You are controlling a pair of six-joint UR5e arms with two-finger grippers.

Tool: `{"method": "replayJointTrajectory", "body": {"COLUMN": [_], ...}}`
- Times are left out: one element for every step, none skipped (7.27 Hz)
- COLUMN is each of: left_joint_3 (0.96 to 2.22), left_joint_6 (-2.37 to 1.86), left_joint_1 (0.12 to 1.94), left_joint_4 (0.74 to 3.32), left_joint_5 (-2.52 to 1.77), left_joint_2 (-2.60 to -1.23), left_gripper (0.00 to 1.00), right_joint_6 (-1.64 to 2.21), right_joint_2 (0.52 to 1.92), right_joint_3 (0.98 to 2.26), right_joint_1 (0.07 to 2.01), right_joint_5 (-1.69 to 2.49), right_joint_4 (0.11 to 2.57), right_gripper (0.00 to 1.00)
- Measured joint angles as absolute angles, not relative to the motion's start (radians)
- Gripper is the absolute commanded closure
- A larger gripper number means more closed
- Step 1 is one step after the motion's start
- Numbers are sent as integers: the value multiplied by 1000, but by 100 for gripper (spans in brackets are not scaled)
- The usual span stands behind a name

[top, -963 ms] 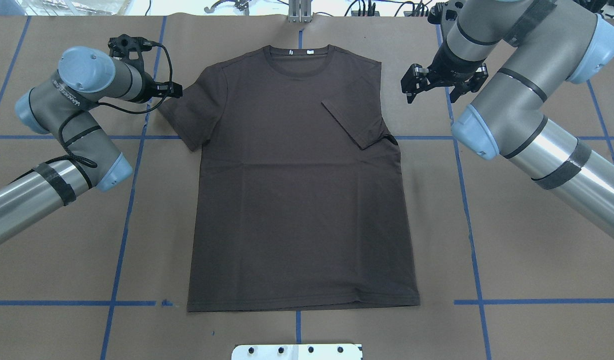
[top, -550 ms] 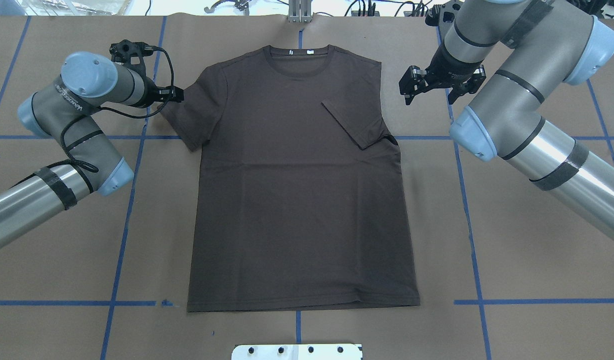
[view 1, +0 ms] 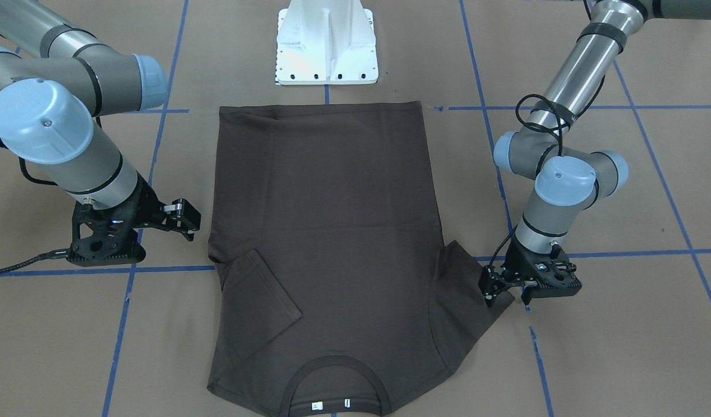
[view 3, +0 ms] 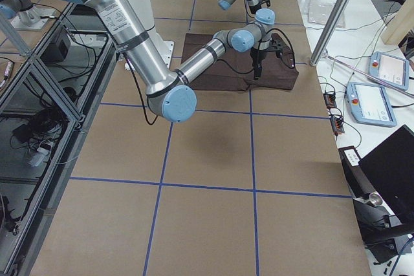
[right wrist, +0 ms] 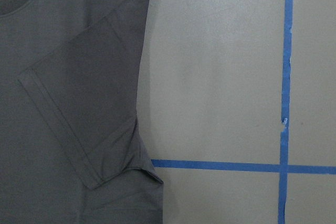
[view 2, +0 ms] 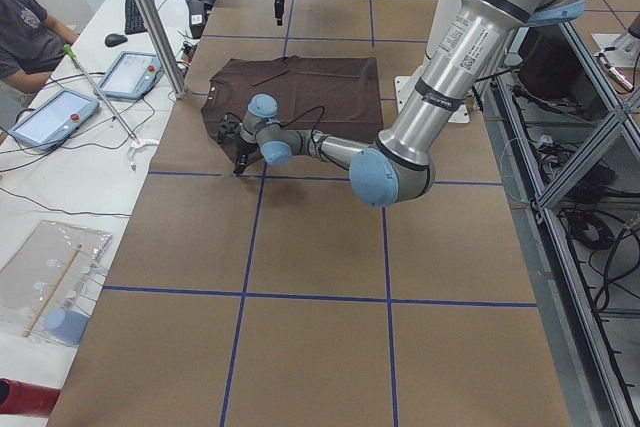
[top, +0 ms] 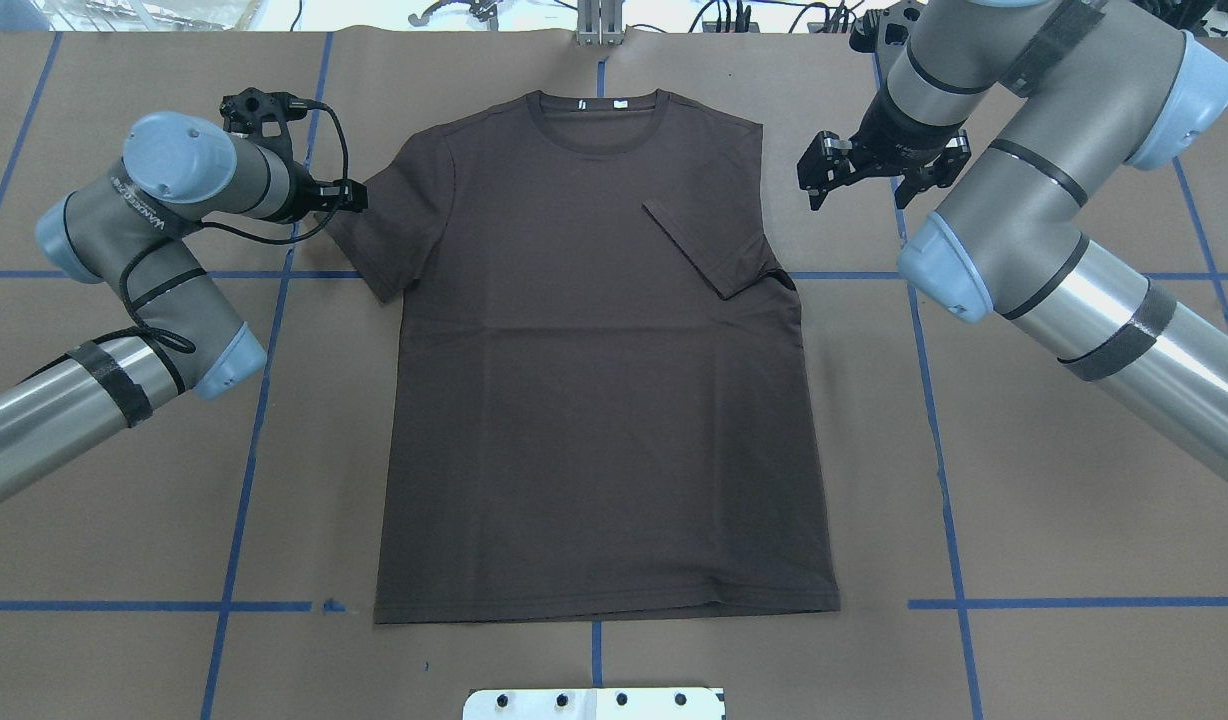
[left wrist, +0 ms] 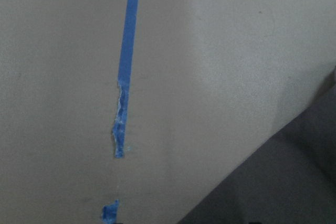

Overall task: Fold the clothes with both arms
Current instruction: 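Release the folded sleeve and raise the right gripper while the left arm approaches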

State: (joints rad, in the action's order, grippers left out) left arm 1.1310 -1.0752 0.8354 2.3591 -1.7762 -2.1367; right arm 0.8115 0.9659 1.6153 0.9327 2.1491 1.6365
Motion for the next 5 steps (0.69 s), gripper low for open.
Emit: {"method": "replayJointTrajectory", "body": {"left_joint_3": [1132,1134,1141,1154,1170], "left_joint_6": [-1075,-1075,-1075,-1075,-1075], "left_joint_1": [835,835,835,835,835], "left_joint_4": [2359,2359,2358,2348,2328], "left_joint_5": [-1776,-1776,-1776,-1776,-1776], "left_joint_2": [-2135,-2135,-2134,-2134,-2132], "left_gripper": [37,46,56,58,62], "right_joint_6": [811,811,812,811,811], "right_joint_2": [965,965,965,965,966], "right_joint_3": [1615,1616,1617,1617,1617], "right_joint_1": [933,933,933,933,933], "right_joint_5": [2149,2149,2149,2149,2149], "right_joint_4": [1637,1637,1637,1637,1637], "right_gripper": [0,0,0,0,0]}}
